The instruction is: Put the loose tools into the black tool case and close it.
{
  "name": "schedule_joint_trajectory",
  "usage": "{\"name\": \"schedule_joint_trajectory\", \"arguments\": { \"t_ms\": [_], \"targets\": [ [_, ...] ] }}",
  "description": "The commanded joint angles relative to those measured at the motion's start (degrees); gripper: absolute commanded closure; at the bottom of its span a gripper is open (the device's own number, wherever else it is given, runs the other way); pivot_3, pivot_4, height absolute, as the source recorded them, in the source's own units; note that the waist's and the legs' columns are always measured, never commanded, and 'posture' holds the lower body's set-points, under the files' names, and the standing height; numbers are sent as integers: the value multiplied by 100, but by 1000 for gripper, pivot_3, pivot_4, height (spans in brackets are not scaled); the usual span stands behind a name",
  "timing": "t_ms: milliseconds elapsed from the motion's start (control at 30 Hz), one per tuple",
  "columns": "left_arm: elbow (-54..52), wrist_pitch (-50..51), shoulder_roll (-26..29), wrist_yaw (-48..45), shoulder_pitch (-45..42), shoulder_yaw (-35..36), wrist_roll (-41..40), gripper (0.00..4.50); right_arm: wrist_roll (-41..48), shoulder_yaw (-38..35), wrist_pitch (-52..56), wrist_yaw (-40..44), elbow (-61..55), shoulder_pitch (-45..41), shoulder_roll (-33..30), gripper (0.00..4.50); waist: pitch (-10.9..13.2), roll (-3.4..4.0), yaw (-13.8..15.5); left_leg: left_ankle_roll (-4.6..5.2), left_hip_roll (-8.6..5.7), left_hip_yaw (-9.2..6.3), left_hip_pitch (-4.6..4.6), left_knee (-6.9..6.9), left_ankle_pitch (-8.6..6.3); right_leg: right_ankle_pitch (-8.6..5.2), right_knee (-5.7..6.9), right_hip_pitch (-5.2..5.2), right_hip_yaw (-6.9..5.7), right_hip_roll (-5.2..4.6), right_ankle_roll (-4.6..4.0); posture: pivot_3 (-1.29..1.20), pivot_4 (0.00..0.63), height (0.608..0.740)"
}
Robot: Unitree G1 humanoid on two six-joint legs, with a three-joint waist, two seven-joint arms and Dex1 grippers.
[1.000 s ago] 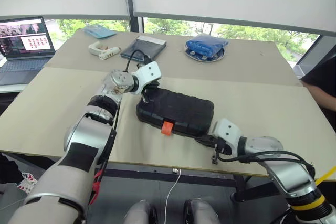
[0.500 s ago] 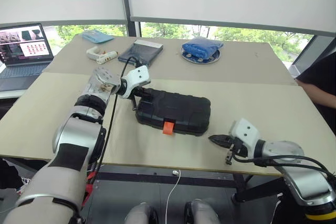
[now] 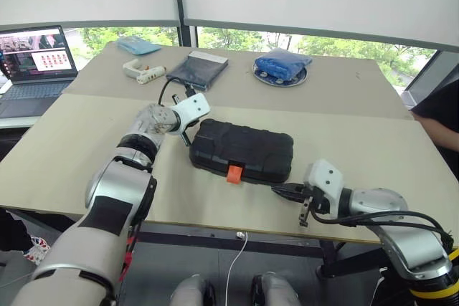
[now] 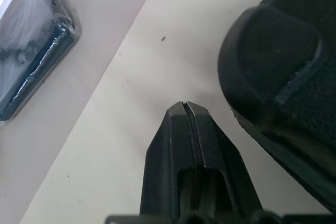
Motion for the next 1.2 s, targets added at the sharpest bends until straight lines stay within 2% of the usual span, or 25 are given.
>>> {"name": "schedule_joint_trajectory", "arguments": {
  "t_ms": [33, 167, 267, 433, 533, 600, 767, 967, 1100, 1200],
  "targets": [
    [-80, -189, -141, -213, -130, 364, -333, 4500, 38, 7, 36, -46, -64, -113, 37, 4455, 1, -1, 12, 0, -1, 0, 0, 0, 0, 1, 0, 0, -1, -3, -1, 0, 150, 718],
    [-115, -447, -139, -1295, -38, 538, -521, 4500, -14, 59, 51, 25, 7, -77, -69, 4455, 2, -2, 54, 1, -10, -1, -6, 1, 0, 0, 1, -2, -10, -15, -1, 0, 150, 718],
    [-155, -466, -23, -2911, 94, 560, -683, 4500, -99, 34, 111, 83, 60, 50, -305, 4455, 1, -2, 55, 5, -16, -1, -13, 4, -3, 1, 1, -5, -13, -24, -2, 0, 150, 718],
    [-315, -700, 258, -4734, 297, 408, -748, 4500, -162, -138, 159, 100, 149, 298, -654, 4455, 1, -1, 58, 8, -21, -2, -20, 5, -6, -1, -5, -4, -21, -30, -2, 0, 150, 718],
    [-390, -757, 419, -5254, 360, 387, -783, 4500, -100, -306, 167, 183, 109, 503, -842, 4455, 2, -1, 48, 8, -23, -2, -27, 7, -6, -2, -6, -5, -25, -33, -1, 0, 150, 718],
    [-409, -767, 518, -5180, 343, 448, -817, 4500, -50, -452, 185, 229, 76, 649, -936, 4455, 4, -5, 30, 8, -20, -3, -32, 13, -5, -2, -9, -8, -24, -31, 0, 0, 150, 718],
    [-263, -424, 441, -2917, 32, 706, -764, 4500, -284, -530, 73, -24, 423, 602, -891, 4455, 8, -12, 22, 13, -11, -9, -31, 26, -8, -10, 3, -9, -17, -33, 18, 0, 150, 718],
    [-201, -483, 37, -1486, -13, 629, -591, 4500, -388, -420, -30, -42, 649, 389, -823, 4455, 9, -14, 34, 29, -14, -9, -30, 41, -17, -8, 17, -6, -15, -41, 29, 0, 150, 718],
    [-182, -405, -298, -1737, 68, 726, -756, 4500, -505, -428, -168, -155, 817, 210, -703, 4455, 11, -17, 31, 29, -15, -6, -35, 46, -16, 0, 16, -7, -16, -38, 17, 0, 150, 718],
    [-208, -373, -391, -2916, 241, 618, -799, 4500, -594, -445, -232, -234, 928, 44, -592, 4455, 11, -16, -16, 29, -15, 2, -33, 49, -16, -3, 17, -7, -15, -36, 21, 0, 150, 718]
  ]
}}
